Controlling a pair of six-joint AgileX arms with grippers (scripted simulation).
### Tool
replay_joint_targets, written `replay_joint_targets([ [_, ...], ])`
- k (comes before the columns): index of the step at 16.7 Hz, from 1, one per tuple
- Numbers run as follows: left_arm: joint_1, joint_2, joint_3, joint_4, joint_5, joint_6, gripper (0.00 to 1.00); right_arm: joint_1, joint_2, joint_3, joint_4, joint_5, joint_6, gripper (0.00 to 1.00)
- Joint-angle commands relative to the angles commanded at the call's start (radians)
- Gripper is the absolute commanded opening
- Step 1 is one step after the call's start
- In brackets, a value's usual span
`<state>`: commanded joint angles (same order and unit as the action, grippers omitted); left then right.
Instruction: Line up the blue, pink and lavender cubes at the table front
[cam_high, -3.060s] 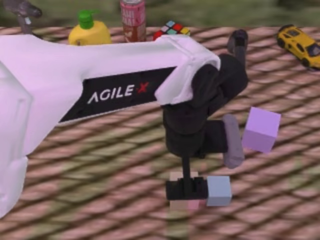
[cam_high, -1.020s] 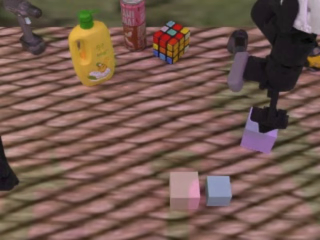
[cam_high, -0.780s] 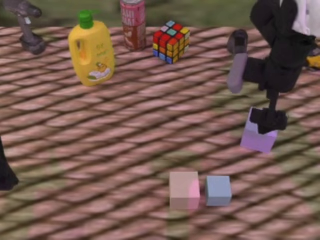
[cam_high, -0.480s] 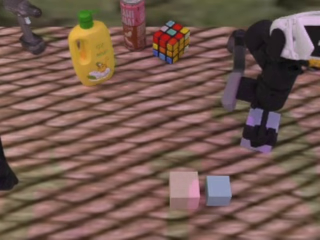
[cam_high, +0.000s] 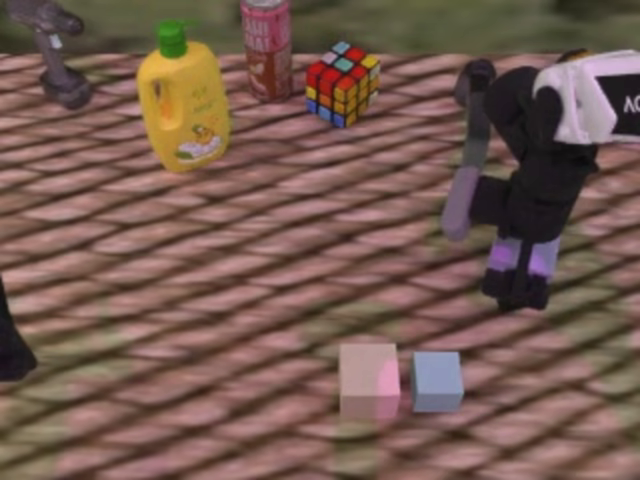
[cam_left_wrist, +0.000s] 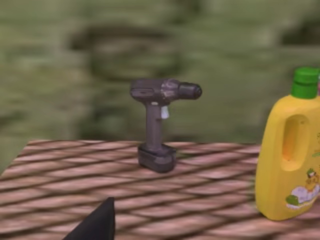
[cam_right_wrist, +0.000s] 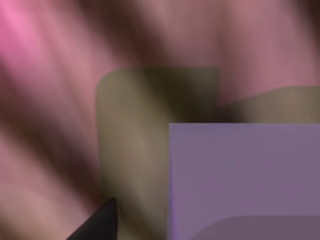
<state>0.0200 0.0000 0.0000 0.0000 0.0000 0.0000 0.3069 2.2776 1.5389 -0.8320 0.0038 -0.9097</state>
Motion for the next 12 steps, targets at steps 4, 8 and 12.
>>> replay_joint_targets([
  [4,0.0,0.0,0.0,0.0,0.0,0.0,1.0,0.0,0.0,0.0,0.0,0.0,0.0,0.62],
  [8,0.0,0.0,0.0,0.0,0.0,0.0,1.0,0.0,0.0,0.0,0.0,0.0,0.0,0.32],
  [12,0.0,0.0,0.0,0.0,0.0,0.0,1.0,0.0,0.0,0.0,0.0,0.0,0.0,0.02],
])
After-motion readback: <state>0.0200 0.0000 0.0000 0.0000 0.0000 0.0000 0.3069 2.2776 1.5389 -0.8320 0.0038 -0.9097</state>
